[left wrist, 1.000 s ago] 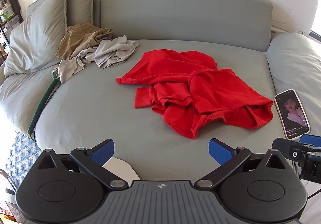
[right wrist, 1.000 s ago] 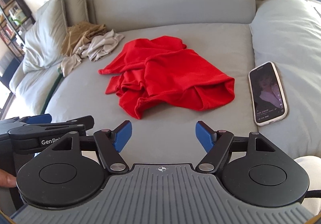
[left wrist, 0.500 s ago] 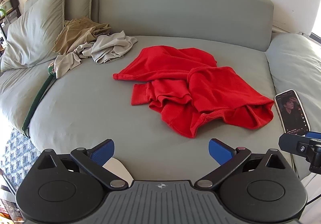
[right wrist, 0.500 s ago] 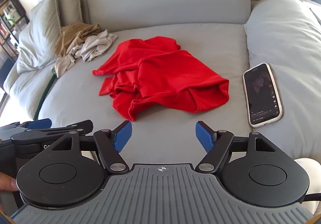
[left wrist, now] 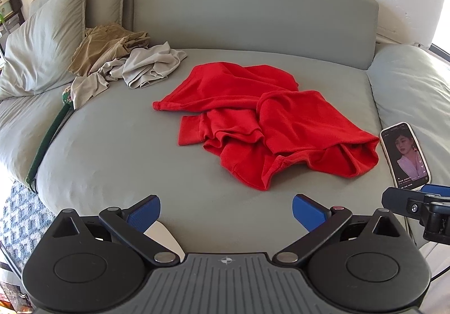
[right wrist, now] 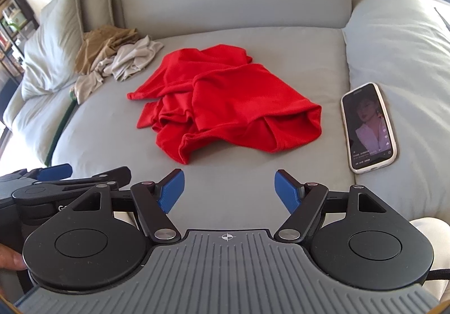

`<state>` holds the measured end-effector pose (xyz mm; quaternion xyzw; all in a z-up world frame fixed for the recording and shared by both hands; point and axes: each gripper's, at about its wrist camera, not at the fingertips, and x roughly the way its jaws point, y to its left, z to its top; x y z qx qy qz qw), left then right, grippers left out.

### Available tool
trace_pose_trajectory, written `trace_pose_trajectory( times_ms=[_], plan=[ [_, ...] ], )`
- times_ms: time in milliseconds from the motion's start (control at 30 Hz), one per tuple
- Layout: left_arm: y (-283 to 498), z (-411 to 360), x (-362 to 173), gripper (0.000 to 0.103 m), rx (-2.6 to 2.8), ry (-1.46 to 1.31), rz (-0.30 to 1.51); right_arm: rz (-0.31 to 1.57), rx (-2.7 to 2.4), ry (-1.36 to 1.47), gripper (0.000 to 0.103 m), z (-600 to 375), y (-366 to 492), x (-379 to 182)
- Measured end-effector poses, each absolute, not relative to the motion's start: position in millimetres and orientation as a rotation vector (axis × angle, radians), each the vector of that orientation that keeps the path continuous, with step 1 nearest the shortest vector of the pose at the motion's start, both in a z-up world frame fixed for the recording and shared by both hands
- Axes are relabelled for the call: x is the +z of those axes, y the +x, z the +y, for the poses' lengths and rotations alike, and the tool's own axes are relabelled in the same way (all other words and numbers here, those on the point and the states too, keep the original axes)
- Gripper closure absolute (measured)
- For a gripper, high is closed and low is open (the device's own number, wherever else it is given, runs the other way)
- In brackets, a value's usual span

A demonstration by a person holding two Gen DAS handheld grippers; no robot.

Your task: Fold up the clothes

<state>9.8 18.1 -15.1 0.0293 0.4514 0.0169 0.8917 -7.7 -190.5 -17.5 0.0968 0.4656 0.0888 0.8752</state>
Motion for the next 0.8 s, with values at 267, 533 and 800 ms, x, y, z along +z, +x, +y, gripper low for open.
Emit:
trace_pose_trajectory(
  times_ms=[267, 533, 800],
  plan=[
    [9.6, 21.2, -15.3, 0.001, 0.041, 0.052, 0.939, 0.972, 0.196, 0.187, 0.022, -186.1, -8.1, -14.9],
    [8.3, 23.1, -15.1, 0.001, 0.044, 0.045, 0.940, 0.974, 0.196, 0.187, 0.020, -185.8, -8.0, -14.5],
    [8.2, 23.7, -16.0, 0.001, 0.040, 0.044, 0.942, 0.973, 0.196, 0.185, 0.020, -184.5, -8.6, -13.9]
  ],
)
